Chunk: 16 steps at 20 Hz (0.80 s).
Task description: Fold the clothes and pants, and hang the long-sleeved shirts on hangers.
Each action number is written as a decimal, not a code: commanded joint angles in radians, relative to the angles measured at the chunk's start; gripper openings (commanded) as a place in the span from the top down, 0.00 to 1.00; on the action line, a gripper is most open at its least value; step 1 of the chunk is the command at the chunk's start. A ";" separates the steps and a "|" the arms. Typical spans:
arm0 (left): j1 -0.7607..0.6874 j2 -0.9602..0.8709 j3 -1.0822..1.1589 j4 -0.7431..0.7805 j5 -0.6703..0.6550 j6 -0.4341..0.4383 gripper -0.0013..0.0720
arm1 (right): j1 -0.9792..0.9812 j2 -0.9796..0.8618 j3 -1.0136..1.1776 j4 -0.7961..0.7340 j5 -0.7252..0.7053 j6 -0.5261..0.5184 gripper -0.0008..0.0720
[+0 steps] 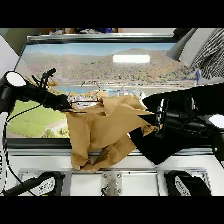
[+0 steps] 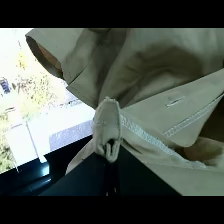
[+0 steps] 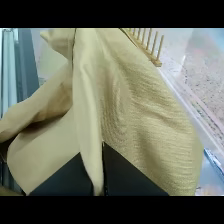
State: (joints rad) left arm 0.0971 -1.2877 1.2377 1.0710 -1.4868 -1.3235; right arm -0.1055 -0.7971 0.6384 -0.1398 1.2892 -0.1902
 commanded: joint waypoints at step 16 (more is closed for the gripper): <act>-0.097 -0.085 0.000 -0.028 0.216 0.010 0.96 | 0.001 0.001 0.001 -0.105 0.129 0.077 0.97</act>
State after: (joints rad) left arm 0.0185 -1.3647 1.2373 1.0698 -1.2903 -1.3090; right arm -0.1059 -0.7967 0.6384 -0.2028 1.3621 -0.1459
